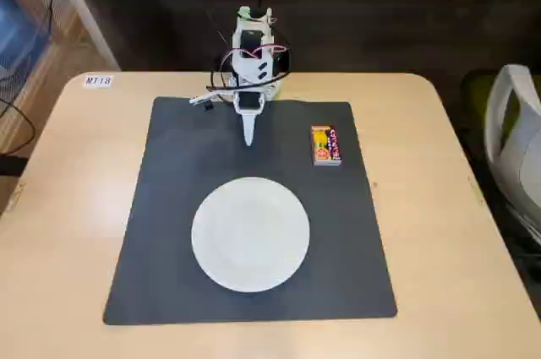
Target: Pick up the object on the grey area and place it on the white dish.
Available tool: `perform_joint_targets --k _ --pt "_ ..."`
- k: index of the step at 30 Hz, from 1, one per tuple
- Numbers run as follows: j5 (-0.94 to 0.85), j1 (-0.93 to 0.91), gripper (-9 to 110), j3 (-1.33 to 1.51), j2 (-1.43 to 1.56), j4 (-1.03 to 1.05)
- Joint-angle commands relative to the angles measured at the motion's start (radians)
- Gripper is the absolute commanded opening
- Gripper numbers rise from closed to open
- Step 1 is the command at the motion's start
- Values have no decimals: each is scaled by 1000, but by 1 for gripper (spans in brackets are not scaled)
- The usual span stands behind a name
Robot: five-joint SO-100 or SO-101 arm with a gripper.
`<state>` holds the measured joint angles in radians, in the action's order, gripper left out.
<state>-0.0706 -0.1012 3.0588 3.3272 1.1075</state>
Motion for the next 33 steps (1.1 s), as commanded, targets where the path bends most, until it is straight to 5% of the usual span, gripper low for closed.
perform_joint_targets --k 1,15,25,33 --pt "-12 60 0 -268 25 -5" --pt "-28 60 0 -339 -28 -15" --pt "-321 249 0 -920 -739 78" --pt "-489 515 0 -1011 -1026 84"
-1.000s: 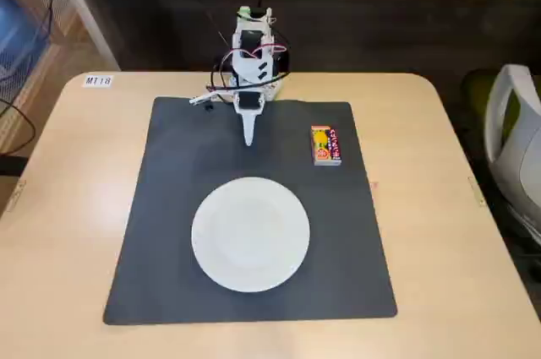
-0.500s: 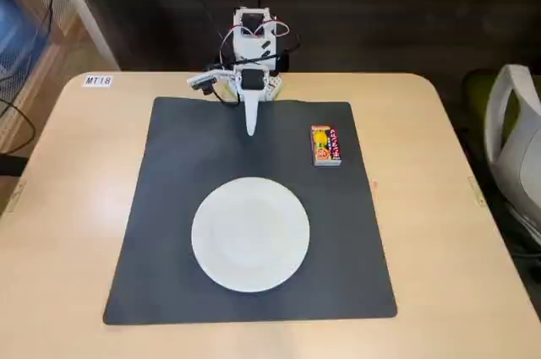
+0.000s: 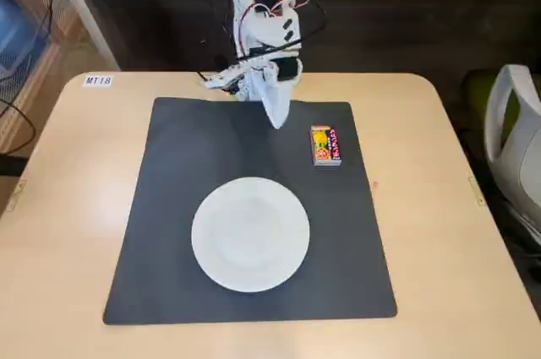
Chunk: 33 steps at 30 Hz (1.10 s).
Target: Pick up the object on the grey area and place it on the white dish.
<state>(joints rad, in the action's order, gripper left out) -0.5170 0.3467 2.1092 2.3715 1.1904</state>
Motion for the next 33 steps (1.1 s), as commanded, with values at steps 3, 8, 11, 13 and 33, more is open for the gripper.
perform_joint_targets --k 3,8,11,13,33 --pt "-80 164 0 -61 -166 17" --pt "-117 290 0 -63 -318 12" --pt "-144 328 0 -69 -388 8" --pt "-158 336 0 -72 -419 8" --pt "-232 359 36 -121 -451 52"
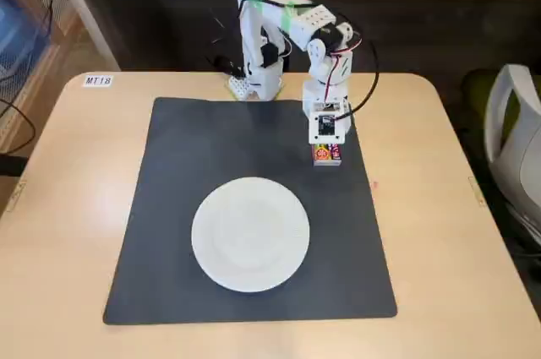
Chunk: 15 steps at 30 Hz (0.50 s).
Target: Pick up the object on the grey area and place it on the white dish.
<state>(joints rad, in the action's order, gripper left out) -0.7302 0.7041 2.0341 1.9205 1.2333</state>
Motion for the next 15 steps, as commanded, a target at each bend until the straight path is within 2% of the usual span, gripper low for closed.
perform_joint_targets --k 1,15 --pt "-28 3 37 -46 -8 9" --pt "-77 -8 36 -49 -163 -14"
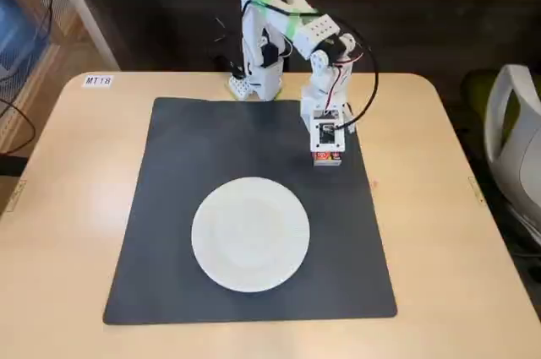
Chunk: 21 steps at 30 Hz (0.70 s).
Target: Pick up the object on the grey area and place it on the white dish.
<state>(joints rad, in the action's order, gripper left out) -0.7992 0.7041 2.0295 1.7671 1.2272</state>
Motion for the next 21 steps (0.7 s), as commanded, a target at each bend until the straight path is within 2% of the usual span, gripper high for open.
perform_joint_targets --k 1,4,15,21 --pt "-11 -8 36 -44 -20 -9" --pt "-21 -8 36 -44 -46 -15" --pt "-20 -20 20 -44 -100 -149" --pt "-18 -48 18 -49 -86 -178"
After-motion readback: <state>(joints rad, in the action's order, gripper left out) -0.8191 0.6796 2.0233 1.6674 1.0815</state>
